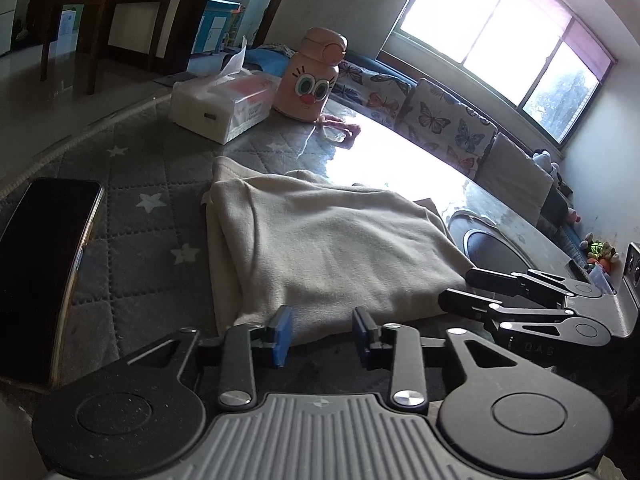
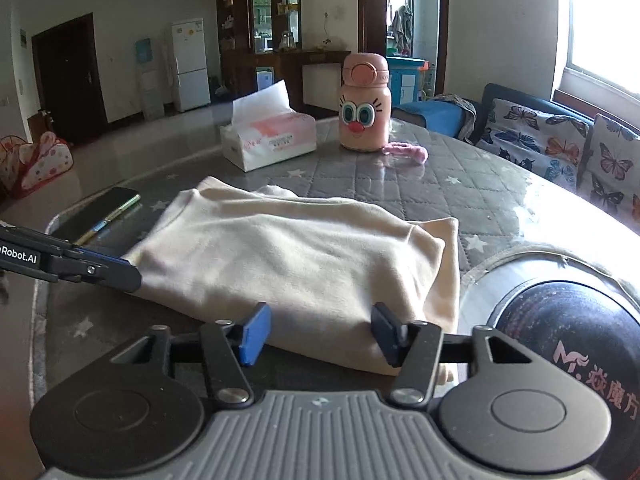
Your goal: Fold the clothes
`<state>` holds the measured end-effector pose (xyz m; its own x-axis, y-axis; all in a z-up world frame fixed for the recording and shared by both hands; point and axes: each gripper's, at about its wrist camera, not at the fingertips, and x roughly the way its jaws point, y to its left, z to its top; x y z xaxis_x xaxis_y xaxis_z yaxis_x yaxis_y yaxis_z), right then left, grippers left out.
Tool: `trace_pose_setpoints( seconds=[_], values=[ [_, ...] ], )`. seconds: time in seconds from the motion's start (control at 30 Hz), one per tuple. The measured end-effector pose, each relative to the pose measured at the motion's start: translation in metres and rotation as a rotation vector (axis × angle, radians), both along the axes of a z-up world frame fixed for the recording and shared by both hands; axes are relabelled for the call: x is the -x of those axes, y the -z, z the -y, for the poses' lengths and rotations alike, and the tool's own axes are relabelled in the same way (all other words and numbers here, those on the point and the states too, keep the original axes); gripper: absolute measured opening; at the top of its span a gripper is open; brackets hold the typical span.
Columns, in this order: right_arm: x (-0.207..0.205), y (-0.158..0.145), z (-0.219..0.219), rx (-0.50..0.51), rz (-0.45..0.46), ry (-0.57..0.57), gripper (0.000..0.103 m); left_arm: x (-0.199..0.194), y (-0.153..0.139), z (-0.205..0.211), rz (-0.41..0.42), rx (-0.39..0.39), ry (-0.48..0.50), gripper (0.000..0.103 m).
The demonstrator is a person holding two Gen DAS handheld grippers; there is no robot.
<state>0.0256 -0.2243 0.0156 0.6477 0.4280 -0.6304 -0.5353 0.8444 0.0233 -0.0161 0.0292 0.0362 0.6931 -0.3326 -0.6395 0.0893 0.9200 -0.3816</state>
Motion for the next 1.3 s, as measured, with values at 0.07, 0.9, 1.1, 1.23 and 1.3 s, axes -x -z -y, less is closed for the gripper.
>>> trace_pose_setpoints(
  seconds=[0.07, 0.9, 1.1, 1.23, 1.3],
  values=[
    [0.003, -0.001, 0.001, -0.003, 0.002, 0.002, 0.067, 0.003, -0.003, 0.005, 0.010, -0.012, 0.005, 0.055],
    [0.044, 0.003, 0.016, -0.023, -0.005, 0.037, 0.103, 0.038, -0.005, 0.031, 0.023, -0.131, -0.048, 0.103],
    [0.053, 0.005, 0.022, -0.035, -0.012, 0.047, 0.103, 0.046, -0.005, 0.040, 0.036, -0.154, -0.044, 0.103],
    [0.060, 0.006, 0.025, -0.041, -0.006, 0.054, 0.103, 0.051, -0.004, 0.044, 0.045, -0.163, -0.044, 0.103],
    [0.063, 0.007, 0.027, -0.047, -0.002, 0.059, 0.103, 0.052, -0.003, 0.046, 0.048, -0.167, -0.047, 0.103]
  ],
)
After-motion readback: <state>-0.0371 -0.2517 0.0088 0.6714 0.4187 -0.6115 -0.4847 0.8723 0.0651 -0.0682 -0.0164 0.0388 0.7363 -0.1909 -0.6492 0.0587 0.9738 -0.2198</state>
